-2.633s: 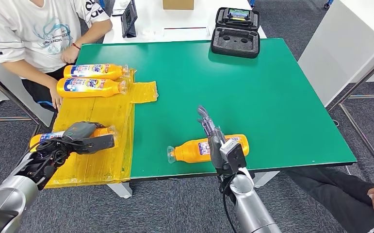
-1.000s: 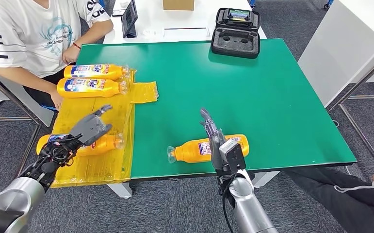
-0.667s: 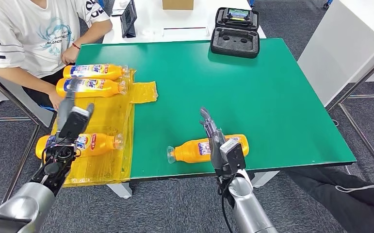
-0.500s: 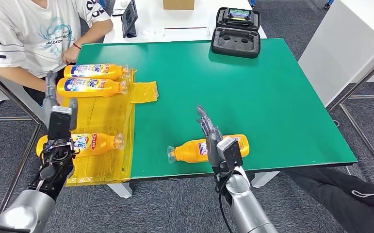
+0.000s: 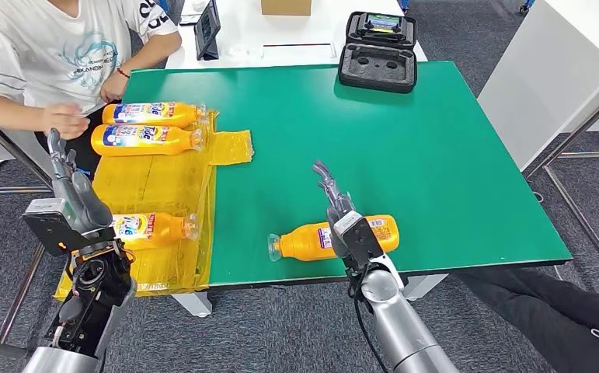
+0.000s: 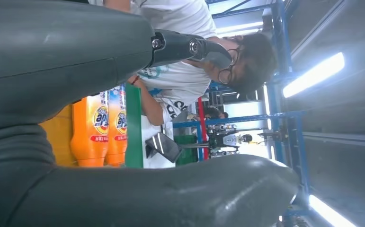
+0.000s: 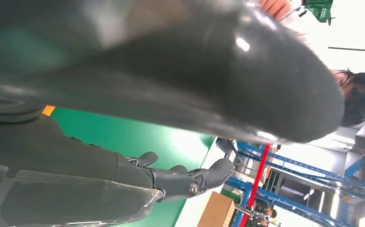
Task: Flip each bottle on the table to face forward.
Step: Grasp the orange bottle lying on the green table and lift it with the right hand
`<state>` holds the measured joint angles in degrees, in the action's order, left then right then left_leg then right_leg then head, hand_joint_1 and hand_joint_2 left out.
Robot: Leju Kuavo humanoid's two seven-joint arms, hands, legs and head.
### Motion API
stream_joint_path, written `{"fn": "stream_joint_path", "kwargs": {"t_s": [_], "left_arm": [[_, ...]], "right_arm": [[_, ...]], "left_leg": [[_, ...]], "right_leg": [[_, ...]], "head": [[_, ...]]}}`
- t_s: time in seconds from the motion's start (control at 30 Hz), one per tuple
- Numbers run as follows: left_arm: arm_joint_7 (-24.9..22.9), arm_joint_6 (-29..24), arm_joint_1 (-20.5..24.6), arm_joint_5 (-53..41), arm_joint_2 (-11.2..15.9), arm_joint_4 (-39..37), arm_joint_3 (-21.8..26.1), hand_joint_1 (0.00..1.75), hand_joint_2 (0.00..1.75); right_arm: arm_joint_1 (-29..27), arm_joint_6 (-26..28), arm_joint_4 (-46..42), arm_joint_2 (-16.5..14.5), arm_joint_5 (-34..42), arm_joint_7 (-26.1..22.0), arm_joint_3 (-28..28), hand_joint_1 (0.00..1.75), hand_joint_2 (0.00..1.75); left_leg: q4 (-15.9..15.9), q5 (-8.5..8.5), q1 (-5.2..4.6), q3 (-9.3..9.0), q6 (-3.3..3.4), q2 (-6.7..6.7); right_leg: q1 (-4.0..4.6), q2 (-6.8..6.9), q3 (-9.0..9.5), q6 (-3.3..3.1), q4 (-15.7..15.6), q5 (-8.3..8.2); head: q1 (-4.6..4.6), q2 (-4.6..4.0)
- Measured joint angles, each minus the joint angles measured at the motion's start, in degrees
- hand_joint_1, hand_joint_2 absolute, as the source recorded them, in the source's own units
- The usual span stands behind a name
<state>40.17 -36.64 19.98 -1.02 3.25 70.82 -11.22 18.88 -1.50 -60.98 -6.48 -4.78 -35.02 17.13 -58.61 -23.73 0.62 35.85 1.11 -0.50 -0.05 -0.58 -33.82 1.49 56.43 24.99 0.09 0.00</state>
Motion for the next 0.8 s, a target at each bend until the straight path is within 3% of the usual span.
{"fn": "stream_joint_path", "kwargs": {"t_s": [0.07,0.27,0.47,0.6,0.8], "left_arm": [[0.0,0.4,-0.8,0.6,-0.3,1.3,0.3,0.00,0.00],[0.0,1.2,-6.9,1.4,-1.3,7.3,0.7,0.00,0.00],[0.0,0.0,-13.0,0.7,-1.7,12.1,1.1,0.00,0.00],[0.0,-1.2,-15.2,-0.1,-1.7,13.2,1.3,0.00,0.00],[0.0,-0.9,-15.9,-0.1,-1.7,13.2,1.5,0.00,0.00]], "right_arm": [[0.5,1.1,0.0,0.5,-2.9,2.6,0.4,0.00,1.75],[5.3,1.4,0.0,5.6,-13.5,12.8,2.2,0.00,1.75],[10.6,-5.1,0.0,13.0,-20.4,20.4,4.2,0.00,1.75],[14.6,-10.1,0.5,16.9,-23.5,22.8,6.1,0.00,1.75],[20.8,-15.0,3.9,20.8,-23.0,21.9,10.3,0.00,1.75]], "left_leg": [[0.0,0.00,0.00,0.00,0.00,0.01],[0.0,0.00,-0.04,0.03,0.01,0.00],[0.0,-0.01,-0.11,0.07,0.02,-0.04],[0.0,-0.01,-0.16,0.09,0.02,-0.02],[0.0,0.03,-0.09,0.09,0.05,-0.04]], "right_leg": [[0.00,-0.01,0.00,0.00,0.0,0.00],[-0.02,-0.01,-0.02,0.01,0.0,0.00],[-0.05,0.03,-0.02,0.02,0.0,-0.01],[-0.04,0.03,-0.05,0.03,0.0,-0.02],[-0.01,0.05,-0.05,0.02,0.0,-0.02]], "head": [[-0.01,0.00],[0.01,0.00],[0.01,0.00],[-0.02,0.00],[-0.02,0.00]]}}
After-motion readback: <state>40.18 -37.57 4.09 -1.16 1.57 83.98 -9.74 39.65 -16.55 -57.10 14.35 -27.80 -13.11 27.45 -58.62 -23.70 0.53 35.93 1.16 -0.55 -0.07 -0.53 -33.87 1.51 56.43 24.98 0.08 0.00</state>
